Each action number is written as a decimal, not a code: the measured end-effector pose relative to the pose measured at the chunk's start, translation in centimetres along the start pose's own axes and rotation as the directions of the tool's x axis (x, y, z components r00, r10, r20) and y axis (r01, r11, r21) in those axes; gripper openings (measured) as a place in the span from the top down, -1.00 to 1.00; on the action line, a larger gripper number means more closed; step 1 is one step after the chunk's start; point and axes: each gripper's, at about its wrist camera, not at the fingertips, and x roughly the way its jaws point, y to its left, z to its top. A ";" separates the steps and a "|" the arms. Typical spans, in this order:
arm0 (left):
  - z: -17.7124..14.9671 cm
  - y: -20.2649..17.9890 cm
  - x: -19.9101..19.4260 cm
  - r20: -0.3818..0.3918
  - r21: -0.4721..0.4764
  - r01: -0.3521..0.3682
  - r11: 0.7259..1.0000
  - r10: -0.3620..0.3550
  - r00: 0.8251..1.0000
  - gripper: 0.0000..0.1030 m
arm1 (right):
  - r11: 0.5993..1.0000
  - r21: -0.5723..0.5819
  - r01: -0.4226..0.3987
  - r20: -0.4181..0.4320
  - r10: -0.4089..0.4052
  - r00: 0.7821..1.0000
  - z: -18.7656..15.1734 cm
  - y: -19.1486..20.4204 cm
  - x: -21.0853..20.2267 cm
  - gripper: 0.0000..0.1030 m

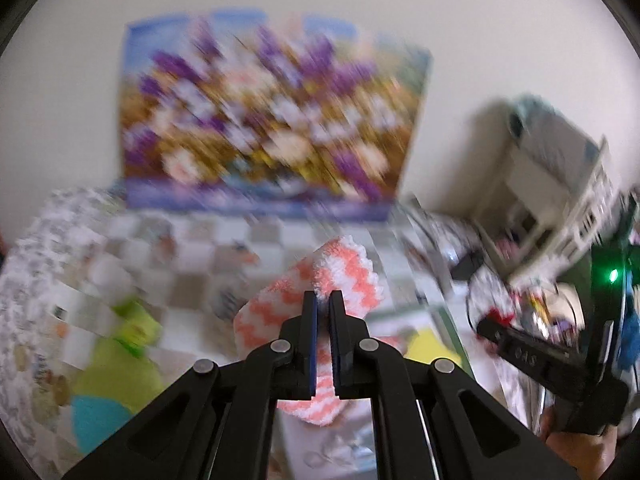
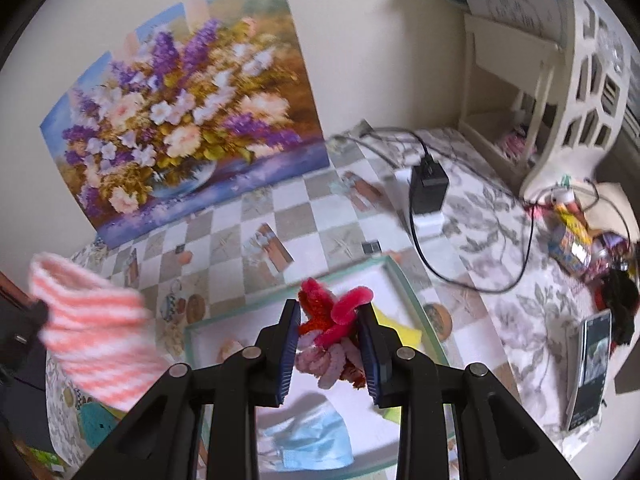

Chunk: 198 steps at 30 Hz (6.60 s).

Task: Organize soft objects
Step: 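Carry the zigzag cloth and red scrunchie over the white tray and release both, then move both open tools back over the pile of soft items, then lower the left tool onto the lime green cloth and grasp it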

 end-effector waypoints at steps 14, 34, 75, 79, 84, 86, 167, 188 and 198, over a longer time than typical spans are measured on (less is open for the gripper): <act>-7.3 -2.2 10.9 -0.265 -0.008 0.041 0.999 -0.041 0.963 0.89 | 0.999 0.054 0.007 -0.224 0.005 0.975 -5.8 -1.2 7.0 0.39; -8.3 -1.0 13.6 -0.356 -0.005 -0.013 1.000 0.010 0.934 0.84 | 0.996 0.040 0.077 -0.359 -0.057 0.931 -7.6 -1.8 11.6 -0.05; -4.7 8.3 8.6 -0.288 -0.164 -0.276 0.947 0.222 0.932 -0.90 | 0.994 -0.084 0.077 -0.212 -0.093 0.973 -4.7 2.3 6.6 -1.00; -4.7 9.4 8.6 -0.303 -0.189 -0.283 0.940 0.218 0.928 -0.90 | 0.994 -0.084 0.075 -0.215 -0.091 0.972 -4.7 2.3 6.6 -1.00; -4.5 11.4 7.5 -0.302 -0.204 -0.315 0.927 0.247 0.921 -0.90 | 0.994 -0.089 0.069 -0.209 -0.086 0.974 -4.6 2.7 6.4 -1.00; -4.3 12.4 6.8 -0.299 -0.211 -0.342 0.916 0.272 0.915 -0.90 | 0.994 -0.093 0.065 -0.206 -0.083 0.975 -4.6 3.0 6.2 -1.00; -4.7 23.2 17.4 -0.691 0.233 -0.064 0.970 0.212 0.692 -0.30 | 0.901 -0.362 -0.238 -0.330 0.115 0.937 -8.5 23.3 14.0 -1.00; -6.5 27.6 12.4 -0.546 0.022 -0.046 0.999 0.051 0.837 0.91 | 0.810 -0.421 -0.408 -0.360 0.264 0.895 -9.5 30.0 15.1 -1.00; -9.2 32.2 8.9 -0.491 -0.139 -0.025 0.990 -0.047 0.870 0.92 | 0.712 -0.529 -0.461 -0.359 0.304 0.882 -11.6 34.4 15.0 -0.91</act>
